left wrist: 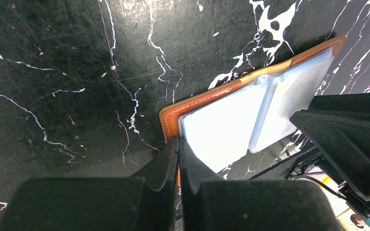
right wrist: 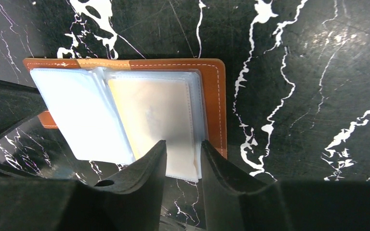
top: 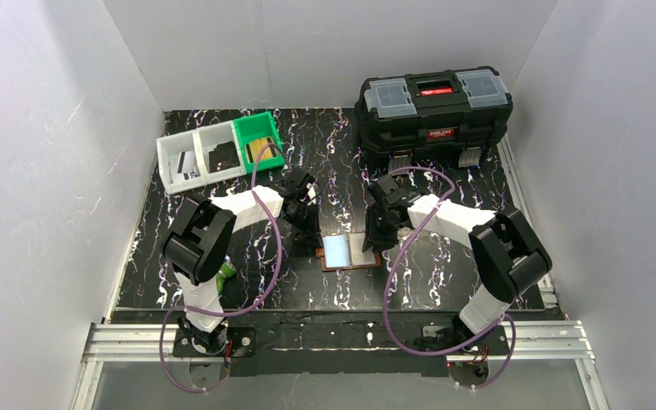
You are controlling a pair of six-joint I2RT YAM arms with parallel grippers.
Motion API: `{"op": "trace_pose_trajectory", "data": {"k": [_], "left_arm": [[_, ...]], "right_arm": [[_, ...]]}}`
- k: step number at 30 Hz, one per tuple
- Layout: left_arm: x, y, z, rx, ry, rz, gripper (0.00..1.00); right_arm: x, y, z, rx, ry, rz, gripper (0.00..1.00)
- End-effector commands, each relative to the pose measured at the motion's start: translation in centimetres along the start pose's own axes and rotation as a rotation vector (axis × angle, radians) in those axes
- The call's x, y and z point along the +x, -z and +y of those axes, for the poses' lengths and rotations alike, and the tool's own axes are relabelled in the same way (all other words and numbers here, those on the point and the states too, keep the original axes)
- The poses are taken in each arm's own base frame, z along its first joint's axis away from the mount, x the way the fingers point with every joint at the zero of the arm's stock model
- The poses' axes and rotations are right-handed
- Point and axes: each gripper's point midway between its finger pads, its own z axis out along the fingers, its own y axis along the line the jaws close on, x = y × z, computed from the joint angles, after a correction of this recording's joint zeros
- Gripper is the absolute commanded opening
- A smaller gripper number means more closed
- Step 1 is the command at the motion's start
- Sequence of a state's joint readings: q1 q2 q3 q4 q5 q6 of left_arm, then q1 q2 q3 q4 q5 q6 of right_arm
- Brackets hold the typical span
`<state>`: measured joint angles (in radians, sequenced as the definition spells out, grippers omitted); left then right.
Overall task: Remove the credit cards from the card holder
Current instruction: Remove the credit card from the card holder.
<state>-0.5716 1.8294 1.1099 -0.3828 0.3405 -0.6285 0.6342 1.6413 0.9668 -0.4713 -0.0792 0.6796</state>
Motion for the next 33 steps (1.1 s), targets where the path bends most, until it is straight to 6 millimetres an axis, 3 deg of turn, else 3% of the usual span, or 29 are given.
{"op": "trace_pose_trajectory", "data": {"k": [1,9,18,25,33], "left_arm": [[0.5,-0.7,1.1,-0.042,0.002,0.019,0.0],[0.5,-0.6,0.9,-0.034,0.002,0.019,0.0],[0.6,-0.6,0.9,-0.025,0.002,0.021,0.0],[0.8,-0.7,0.9,-0.022,0.003,0.024,0.0],[1.0,-0.6,0.9,-0.016,0.0,0.027,0.0]], "right_arm": [[-0.6,0.0,1.2,-0.002,0.023,-0.016,0.34],[-0.8,0.2,1.6,0.0,0.026,-0.019,0.17],[-1.2,1.3,3.4,-0.07,0.036,-0.019,0.11],[-1.3,2.7,4.8,-0.141,0.036,-0.03,0.24],[-1.0,2.5,5.6,-0.181,0.031,0.001,0.36]]}}
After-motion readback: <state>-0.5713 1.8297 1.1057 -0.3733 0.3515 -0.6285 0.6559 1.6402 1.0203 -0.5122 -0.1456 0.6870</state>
